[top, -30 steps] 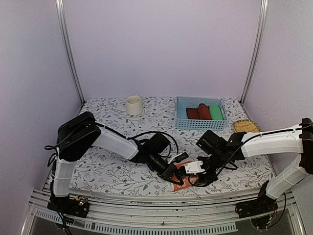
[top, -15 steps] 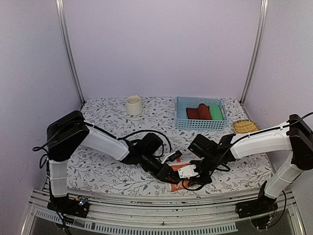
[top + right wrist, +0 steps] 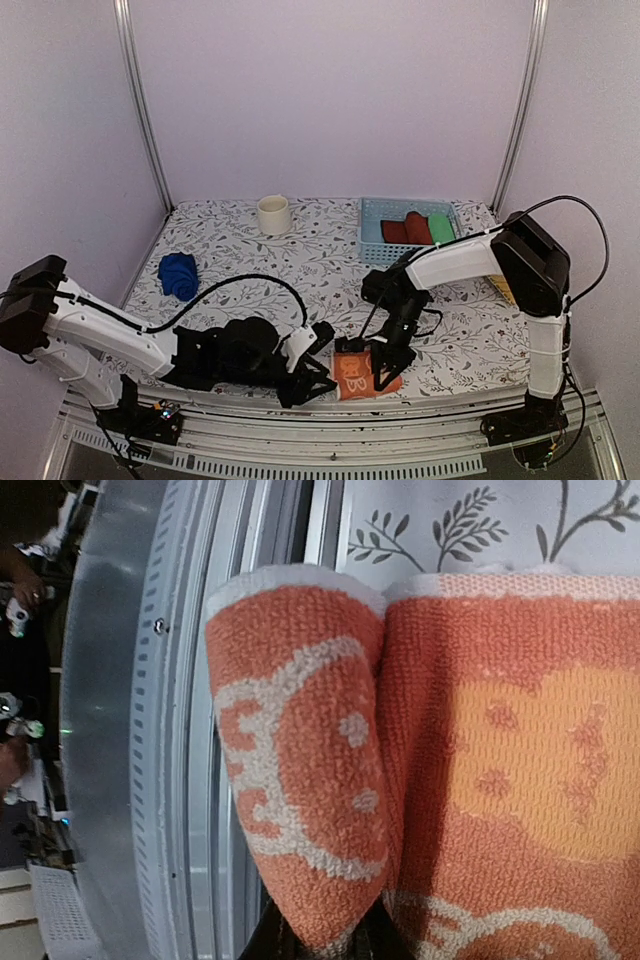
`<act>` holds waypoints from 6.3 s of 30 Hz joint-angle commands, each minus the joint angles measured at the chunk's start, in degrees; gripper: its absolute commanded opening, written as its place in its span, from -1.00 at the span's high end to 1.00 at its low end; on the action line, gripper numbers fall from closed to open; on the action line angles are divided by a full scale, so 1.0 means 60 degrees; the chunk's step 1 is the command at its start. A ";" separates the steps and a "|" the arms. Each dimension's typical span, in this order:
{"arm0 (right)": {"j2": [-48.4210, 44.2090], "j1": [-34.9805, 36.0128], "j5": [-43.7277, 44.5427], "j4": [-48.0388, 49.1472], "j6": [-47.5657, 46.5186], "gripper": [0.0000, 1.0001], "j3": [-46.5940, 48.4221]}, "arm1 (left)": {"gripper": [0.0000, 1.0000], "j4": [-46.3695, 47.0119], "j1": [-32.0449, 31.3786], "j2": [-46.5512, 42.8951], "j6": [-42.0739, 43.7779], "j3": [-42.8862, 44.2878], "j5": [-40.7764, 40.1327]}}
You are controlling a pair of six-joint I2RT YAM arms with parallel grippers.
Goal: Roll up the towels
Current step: Roll the towel at the center of the board.
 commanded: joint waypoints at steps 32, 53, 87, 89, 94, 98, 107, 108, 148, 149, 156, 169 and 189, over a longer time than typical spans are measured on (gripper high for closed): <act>-0.1025 -0.1705 -0.0360 -0.1944 -0.0193 0.00 0.1858 | 0.79 -0.4719 -0.1332 0.4146 0.4490 0.4603 -0.2393; -0.6449 -0.2547 0.0027 0.0746 0.0720 0.10 -0.1032 | 0.87 -0.5904 0.2116 0.6186 0.0986 0.6255 0.5587; -0.3367 0.1730 0.5484 0.5294 0.0827 0.67 -0.3856 | 0.65 -0.5930 0.2894 0.6607 0.0667 0.6391 0.6371; -0.3367 0.1712 0.5211 0.5162 0.0795 0.75 -0.3930 | 0.47 -0.5385 0.2905 0.5981 0.0722 0.5836 0.5940; -0.3181 0.1296 0.3659 0.4390 0.0598 0.83 -0.3693 | 0.23 -0.3028 0.2812 0.3901 0.0463 0.3690 0.5171; -0.2625 0.0578 0.2233 0.3431 0.0437 0.87 -0.3026 | 0.06 -0.0556 0.2503 0.1986 0.0187 0.1409 0.3935; -0.0326 -0.0658 -0.0045 0.1158 -0.0053 0.91 -0.1268 | 0.04 -0.0210 0.1203 0.0025 0.1774 0.0051 0.1159; -0.0059 -0.0745 -0.0243 0.0889 -0.0100 0.91 -0.1051 | 0.04 -0.0198 0.1046 0.0020 0.2001 0.0050 0.1089; 0.0122 -0.1167 -0.0468 -0.0994 0.0071 0.22 0.0741 | 0.71 -0.3976 -0.1341 0.4878 0.6903 0.4103 -0.4851; -0.0217 -0.1272 -0.0487 -0.1037 0.0100 0.16 0.0742 | 0.75 -0.4100 -0.1342 0.4847 0.6764 0.4107 -0.4752; -0.2338 -0.1915 -0.0526 -0.1411 0.0346 0.01 0.0737 | 0.91 -0.4951 -0.1278 0.4685 0.5669 0.4304 -0.4005; -0.5205 -0.2049 0.0384 0.0680 0.1579 0.16 -0.0707 | 1.00 -0.5550 0.0115 0.4147 0.4146 0.4671 -0.0602; -0.5526 0.0409 0.5103 0.3164 0.1300 0.07 -0.2565 | 1.00 -0.5067 0.2241 0.4472 0.2607 0.4971 0.4005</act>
